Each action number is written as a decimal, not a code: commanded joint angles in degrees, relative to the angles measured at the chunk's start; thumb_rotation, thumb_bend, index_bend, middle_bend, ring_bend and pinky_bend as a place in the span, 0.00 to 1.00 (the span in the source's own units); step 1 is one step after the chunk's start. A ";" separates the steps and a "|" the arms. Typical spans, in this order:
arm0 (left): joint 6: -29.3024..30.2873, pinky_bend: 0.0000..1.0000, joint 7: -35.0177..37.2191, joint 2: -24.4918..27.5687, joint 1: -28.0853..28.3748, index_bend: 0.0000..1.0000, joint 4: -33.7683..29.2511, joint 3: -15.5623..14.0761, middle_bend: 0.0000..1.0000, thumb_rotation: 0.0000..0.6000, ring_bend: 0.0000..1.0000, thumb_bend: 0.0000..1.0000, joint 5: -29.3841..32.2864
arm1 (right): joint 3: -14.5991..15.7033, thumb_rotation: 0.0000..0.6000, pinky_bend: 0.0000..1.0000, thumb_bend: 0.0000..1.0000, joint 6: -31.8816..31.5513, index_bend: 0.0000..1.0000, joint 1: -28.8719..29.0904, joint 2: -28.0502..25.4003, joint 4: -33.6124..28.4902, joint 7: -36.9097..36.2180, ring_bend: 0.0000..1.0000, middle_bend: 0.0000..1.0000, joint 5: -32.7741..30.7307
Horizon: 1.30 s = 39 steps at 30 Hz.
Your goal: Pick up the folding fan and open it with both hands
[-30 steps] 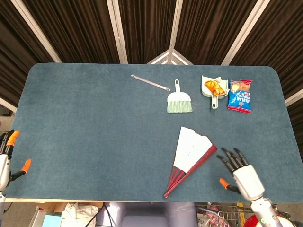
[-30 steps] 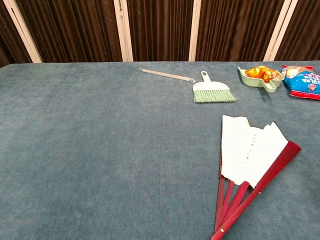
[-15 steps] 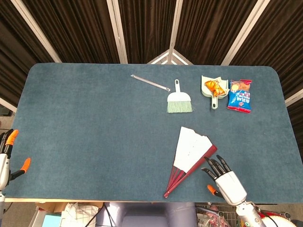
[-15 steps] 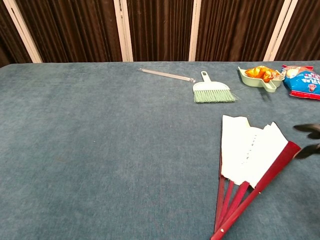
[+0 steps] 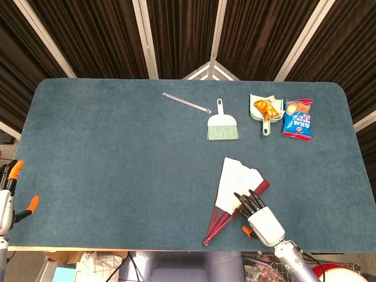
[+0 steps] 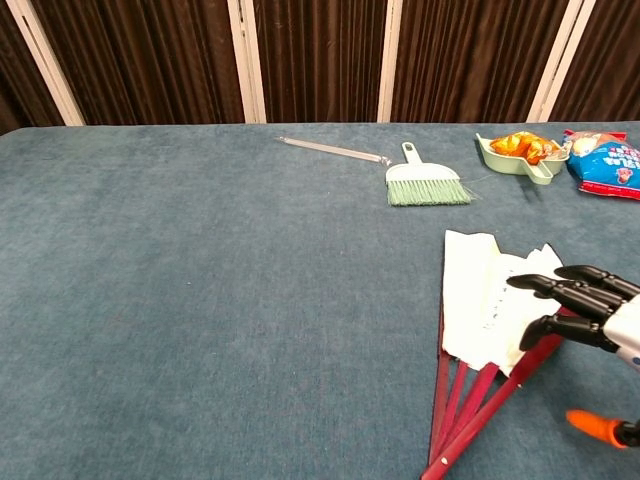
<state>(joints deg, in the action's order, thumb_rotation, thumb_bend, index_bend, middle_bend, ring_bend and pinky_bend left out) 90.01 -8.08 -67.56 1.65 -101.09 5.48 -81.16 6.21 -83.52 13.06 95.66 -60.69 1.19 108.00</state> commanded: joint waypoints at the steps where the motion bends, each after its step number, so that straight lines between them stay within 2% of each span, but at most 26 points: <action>1: -0.05 0.03 -0.21 -0.12 0.06 0.08 0.06 0.05 0.02 1.00 0.00 0.45 0.10 | -0.02 1.00 0.09 0.26 0.32 0.38 0.38 0.25 0.21 -0.06 0.16 0.08 -0.28; 22: -0.51 0.03 -2.03 -1.10 0.49 0.08 0.23 0.12 0.02 1.00 0.00 0.45 0.70 | 0.38 1.00 0.10 0.27 1.98 0.48 2.99 2.51 1.93 -0.02 0.18 0.08 -1.57; 39: -0.83 0.03 -2.96 -1.68 0.80 0.09 0.40 0.26 0.02 1.00 0.00 0.45 1.26 | 0.58 1.00 0.12 0.34 2.61 0.55 4.46 3.67 3.06 -0.39 0.19 0.10 -2.37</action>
<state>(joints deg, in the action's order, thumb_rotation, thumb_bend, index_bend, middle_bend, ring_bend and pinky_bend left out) 89.18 -11.05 -69.24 2.45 -100.69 5.74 -79.90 6.79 -80.91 17.51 99.34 -57.64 0.80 105.63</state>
